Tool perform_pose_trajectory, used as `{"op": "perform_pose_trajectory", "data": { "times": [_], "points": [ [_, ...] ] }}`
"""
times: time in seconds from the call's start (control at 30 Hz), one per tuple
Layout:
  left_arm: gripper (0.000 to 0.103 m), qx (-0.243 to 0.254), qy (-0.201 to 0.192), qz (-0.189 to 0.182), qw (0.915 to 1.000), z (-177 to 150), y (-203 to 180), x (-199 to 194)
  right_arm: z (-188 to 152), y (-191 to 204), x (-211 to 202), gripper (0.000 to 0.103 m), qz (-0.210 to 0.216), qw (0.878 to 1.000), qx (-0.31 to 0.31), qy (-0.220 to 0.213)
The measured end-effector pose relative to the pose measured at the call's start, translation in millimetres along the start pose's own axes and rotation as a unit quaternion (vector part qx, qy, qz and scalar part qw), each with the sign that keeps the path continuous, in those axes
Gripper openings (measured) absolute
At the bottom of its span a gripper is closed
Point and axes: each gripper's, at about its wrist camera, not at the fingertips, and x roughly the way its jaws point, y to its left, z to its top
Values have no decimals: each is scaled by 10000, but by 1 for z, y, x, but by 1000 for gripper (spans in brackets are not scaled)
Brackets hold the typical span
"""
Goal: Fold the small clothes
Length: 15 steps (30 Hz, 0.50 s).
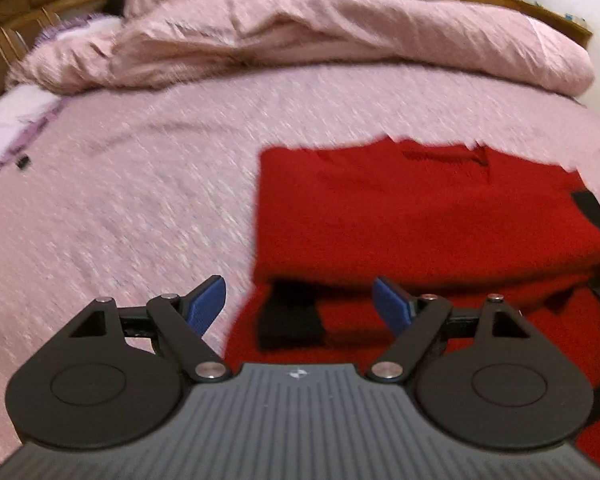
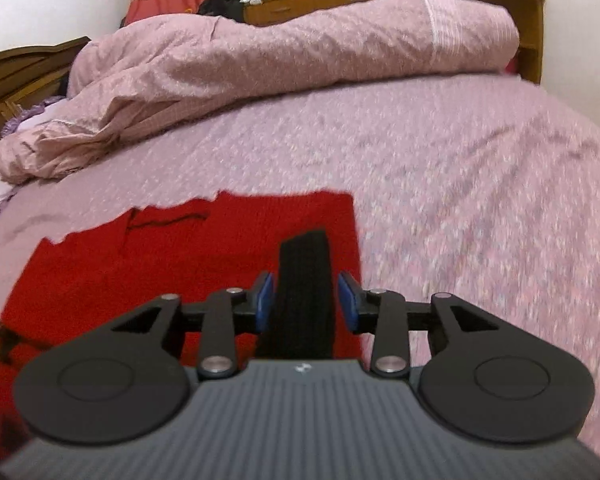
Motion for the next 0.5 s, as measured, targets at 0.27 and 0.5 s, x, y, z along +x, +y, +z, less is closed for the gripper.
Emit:
{"op": "perform_pose_trajectory", "data": {
  "times": [0.27,0.5],
  "points": [
    [82,243,126,249,9993,-19,-12,35,-20,7,8,40,-71,9997,-153,162],
    [84,249,-5,372,9990,-12,-4,49,-27,-1,25,38,-95,9999,-70,59]
  ]
}}
